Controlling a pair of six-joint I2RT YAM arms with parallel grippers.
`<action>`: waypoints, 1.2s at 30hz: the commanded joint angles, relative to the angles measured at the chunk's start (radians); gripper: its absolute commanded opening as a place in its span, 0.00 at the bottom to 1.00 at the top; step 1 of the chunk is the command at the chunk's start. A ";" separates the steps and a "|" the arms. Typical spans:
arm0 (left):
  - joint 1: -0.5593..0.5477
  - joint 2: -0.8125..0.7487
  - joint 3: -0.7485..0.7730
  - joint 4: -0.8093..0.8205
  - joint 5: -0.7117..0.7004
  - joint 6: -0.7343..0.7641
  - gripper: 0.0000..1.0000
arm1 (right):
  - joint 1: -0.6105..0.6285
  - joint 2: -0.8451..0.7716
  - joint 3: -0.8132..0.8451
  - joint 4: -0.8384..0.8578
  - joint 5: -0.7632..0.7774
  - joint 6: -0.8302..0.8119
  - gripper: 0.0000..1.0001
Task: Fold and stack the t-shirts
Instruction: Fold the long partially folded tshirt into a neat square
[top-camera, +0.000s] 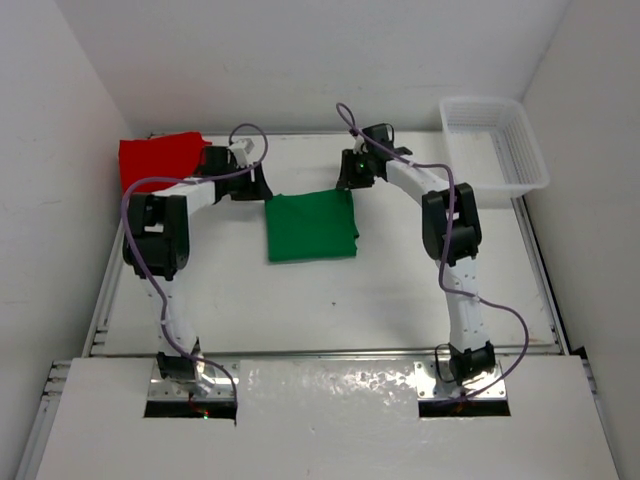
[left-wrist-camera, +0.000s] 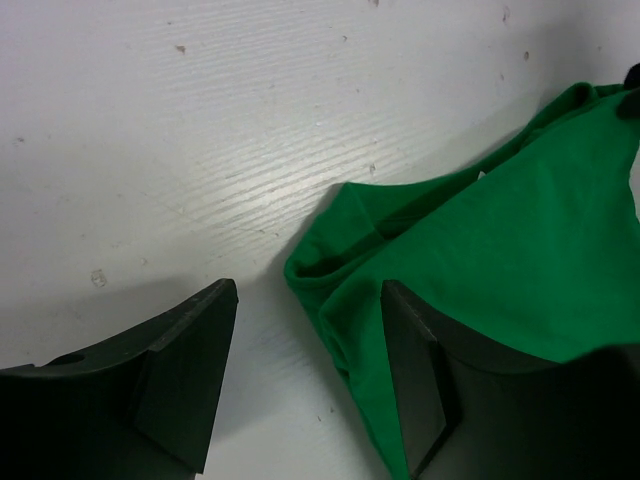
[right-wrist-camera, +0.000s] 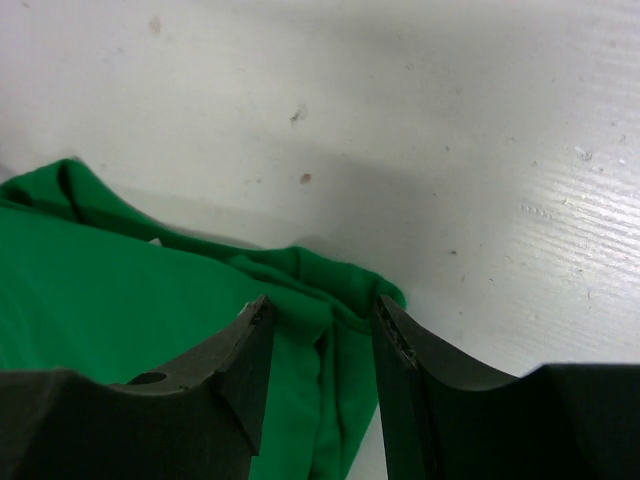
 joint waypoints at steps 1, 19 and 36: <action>-0.024 0.001 0.035 0.039 0.017 0.011 0.57 | -0.004 0.004 0.034 0.013 -0.014 0.007 0.43; -0.040 0.018 0.064 0.028 0.026 -0.010 0.00 | 0.019 -0.059 -0.122 0.127 -0.086 0.051 0.00; -0.086 -0.150 0.027 0.051 0.071 -0.004 0.00 | 0.019 -0.412 -0.520 0.401 0.063 0.171 0.00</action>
